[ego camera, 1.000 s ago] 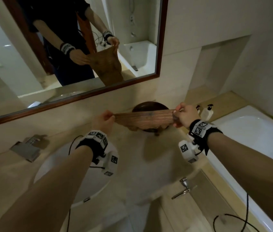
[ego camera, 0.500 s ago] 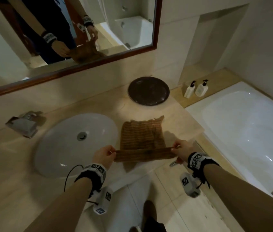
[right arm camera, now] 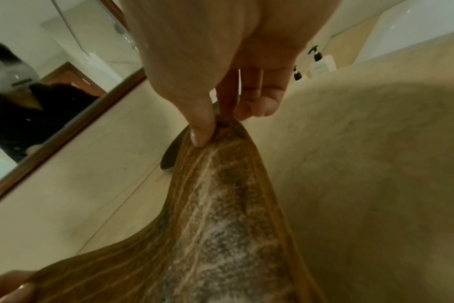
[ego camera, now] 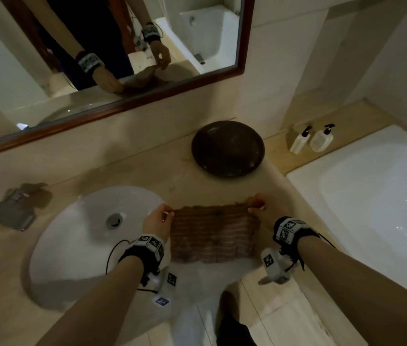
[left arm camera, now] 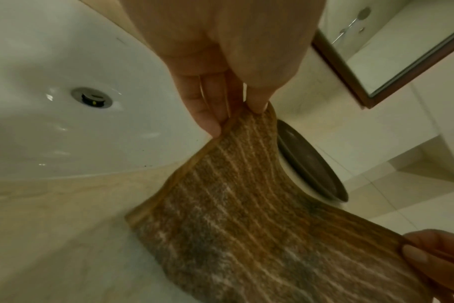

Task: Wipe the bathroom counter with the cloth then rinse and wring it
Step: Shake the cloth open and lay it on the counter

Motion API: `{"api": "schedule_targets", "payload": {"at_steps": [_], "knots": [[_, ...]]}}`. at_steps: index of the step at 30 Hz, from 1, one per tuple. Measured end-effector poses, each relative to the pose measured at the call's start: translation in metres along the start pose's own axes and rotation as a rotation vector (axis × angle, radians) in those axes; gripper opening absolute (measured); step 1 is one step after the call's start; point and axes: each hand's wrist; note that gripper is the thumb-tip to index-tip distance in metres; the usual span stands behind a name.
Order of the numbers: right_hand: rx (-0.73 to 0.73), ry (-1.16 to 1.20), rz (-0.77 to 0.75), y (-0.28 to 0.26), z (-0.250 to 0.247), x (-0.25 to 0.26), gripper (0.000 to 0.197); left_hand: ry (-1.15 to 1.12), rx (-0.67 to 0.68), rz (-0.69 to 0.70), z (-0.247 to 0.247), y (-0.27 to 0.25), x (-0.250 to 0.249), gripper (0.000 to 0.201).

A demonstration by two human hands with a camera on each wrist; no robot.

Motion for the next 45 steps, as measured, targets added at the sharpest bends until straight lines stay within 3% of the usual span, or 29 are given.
{"api": "schedule_targets", "payload": {"at_steps": [5,12,15,18,21,28,33,36,40,42,45], "knots": [[0.11,0.006,-0.021,0.045,0.015,-0.015,0.011,0.025,0.049,-0.009,0.023,0.026,-0.001,0.003],[0.171,-0.095,-0.213,0.06,0.029,-0.022,0.019,0.186,0.145,0.0,0.024,0.04,-0.008,0.032],[0.236,-0.133,-0.159,0.065,0.03,-0.015,0.026,0.271,0.261,0.048,0.025,0.047,-0.011,0.04],[0.325,-0.204,-0.086,0.07,0.031,-0.016,0.025,0.377,0.351,0.106,0.024,0.056,-0.013,0.029],[0.342,-0.25,-0.054,0.076,0.024,-0.019,0.022,0.414,0.342,0.126,0.018,0.061,-0.013,0.012],[0.102,-0.119,0.007,0.071,0.012,-0.021,0.025,0.129,0.181,-0.063,0.011,0.069,0.007,0.034],[-0.058,-0.045,0.103,0.047,0.017,-0.021,0.025,0.036,0.152,-0.259,0.01,0.048,0.009,0.028],[-0.048,-0.046,0.206,0.032,0.016,-0.019,0.012,0.096,0.185,-0.303,0.012,0.033,0.01,0.026],[0.075,-0.229,0.361,0.01,0.016,-0.014,0.041,0.203,0.2,-0.294,0.018,0.009,0.006,0.027],[0.13,-0.272,0.356,-0.002,0.019,-0.015,0.047,0.239,0.199,-0.301,0.021,-0.004,0.002,0.025],[0.139,-0.155,0.297,-0.021,0.027,-0.022,0.05,0.279,0.226,-0.33,0.028,-0.023,0.0,0.025]]}}
Point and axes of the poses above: each hand's wrist, its own y-axis towards the middle knuckle, its own z-axis out of the palm, x = y × z, and after that the axes turned 12 degrees about y, right-handed
